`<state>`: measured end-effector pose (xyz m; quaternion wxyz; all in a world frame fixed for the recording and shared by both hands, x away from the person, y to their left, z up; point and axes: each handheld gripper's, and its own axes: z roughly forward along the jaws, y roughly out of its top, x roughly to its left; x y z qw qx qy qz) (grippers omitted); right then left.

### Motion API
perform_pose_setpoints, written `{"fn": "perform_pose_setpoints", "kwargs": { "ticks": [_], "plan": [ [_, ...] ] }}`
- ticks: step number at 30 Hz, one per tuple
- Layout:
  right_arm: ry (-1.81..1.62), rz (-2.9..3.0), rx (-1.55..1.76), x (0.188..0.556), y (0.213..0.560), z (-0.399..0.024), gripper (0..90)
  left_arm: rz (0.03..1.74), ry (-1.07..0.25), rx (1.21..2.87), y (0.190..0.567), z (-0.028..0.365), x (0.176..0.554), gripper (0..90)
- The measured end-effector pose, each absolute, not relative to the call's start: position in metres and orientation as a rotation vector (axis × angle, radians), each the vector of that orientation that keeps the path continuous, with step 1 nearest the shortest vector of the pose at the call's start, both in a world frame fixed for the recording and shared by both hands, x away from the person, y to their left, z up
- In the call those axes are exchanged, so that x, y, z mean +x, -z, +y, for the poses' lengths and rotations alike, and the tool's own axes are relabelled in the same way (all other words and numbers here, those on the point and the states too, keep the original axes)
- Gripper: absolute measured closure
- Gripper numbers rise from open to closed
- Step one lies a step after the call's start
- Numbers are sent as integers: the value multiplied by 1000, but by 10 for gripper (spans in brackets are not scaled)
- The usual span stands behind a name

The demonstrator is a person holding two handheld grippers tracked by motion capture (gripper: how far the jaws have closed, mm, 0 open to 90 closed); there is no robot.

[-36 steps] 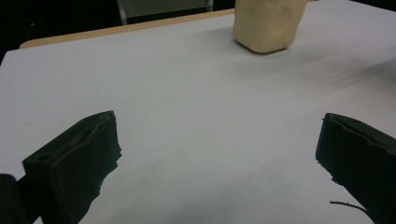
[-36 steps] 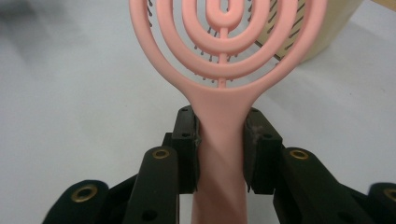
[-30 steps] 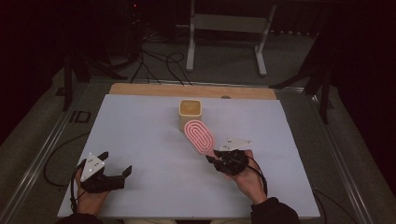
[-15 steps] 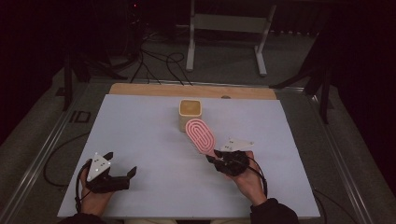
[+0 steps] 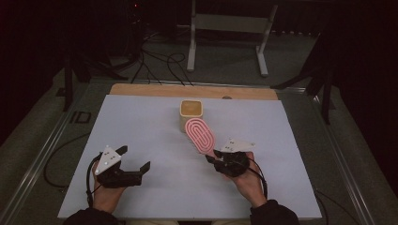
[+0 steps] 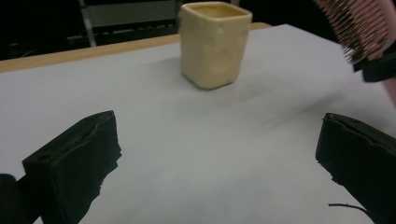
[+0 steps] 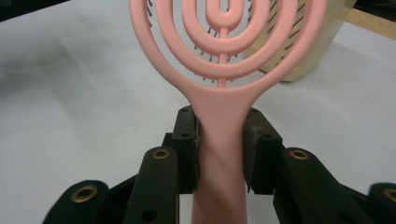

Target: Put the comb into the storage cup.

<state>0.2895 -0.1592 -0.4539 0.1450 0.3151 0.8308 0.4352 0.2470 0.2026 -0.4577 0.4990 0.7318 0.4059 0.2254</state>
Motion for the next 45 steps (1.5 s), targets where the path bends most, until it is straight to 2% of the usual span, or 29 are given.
{"fn": "perform_pose_setpoints", "kwargs": {
  "ticks": [22,45],
  "plan": [
    [-1294,2363,926,288,453,-157,697,854,-428,1828,423,125,278,0],
    [-1331,2358,875,282,452,-145,697,858,-289,1835,432,71,299,0]
  ]
}}
